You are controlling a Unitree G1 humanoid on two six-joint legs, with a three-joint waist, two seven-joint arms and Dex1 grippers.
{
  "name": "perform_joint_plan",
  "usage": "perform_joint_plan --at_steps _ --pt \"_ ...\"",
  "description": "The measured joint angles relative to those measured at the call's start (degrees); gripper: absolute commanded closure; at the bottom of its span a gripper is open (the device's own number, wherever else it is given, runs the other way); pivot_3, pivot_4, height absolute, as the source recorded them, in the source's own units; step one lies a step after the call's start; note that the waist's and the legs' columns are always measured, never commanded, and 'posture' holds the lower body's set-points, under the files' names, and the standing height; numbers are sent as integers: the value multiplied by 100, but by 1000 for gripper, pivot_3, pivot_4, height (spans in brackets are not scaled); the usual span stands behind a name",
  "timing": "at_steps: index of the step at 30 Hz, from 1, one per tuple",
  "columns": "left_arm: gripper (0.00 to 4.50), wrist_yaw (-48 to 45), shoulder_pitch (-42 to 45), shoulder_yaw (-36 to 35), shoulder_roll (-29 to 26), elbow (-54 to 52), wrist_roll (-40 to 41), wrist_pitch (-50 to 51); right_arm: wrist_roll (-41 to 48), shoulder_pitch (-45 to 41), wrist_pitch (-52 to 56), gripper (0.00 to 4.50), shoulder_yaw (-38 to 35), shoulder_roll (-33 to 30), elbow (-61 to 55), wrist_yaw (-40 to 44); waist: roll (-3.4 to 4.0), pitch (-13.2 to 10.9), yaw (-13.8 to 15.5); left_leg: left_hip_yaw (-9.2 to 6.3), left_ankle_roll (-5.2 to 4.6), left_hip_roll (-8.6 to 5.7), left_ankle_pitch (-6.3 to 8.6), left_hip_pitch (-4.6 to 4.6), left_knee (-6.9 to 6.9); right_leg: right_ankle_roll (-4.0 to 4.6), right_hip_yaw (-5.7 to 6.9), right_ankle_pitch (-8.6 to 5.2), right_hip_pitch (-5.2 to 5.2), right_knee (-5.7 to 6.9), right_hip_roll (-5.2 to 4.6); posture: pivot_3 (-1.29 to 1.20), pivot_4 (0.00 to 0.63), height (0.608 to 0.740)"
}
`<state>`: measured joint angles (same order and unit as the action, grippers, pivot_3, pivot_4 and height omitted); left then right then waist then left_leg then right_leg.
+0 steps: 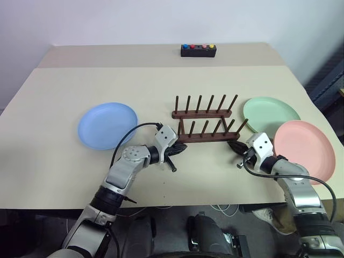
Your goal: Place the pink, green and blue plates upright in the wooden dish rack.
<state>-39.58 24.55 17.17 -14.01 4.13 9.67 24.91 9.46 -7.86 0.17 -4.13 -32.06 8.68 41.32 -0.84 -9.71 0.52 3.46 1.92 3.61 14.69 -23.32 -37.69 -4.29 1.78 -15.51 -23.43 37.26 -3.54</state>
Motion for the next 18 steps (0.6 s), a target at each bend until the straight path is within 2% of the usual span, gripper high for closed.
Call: perform_joint_plan --at_steps 18 --pt "4500 137 756 -280 192 1339 -258 -824 -253 -756 -177 4412 195 123 520 -155 0 0 1 2 0 0 0 -2 -4 -1 1 1 0 0 0 0 150 740"
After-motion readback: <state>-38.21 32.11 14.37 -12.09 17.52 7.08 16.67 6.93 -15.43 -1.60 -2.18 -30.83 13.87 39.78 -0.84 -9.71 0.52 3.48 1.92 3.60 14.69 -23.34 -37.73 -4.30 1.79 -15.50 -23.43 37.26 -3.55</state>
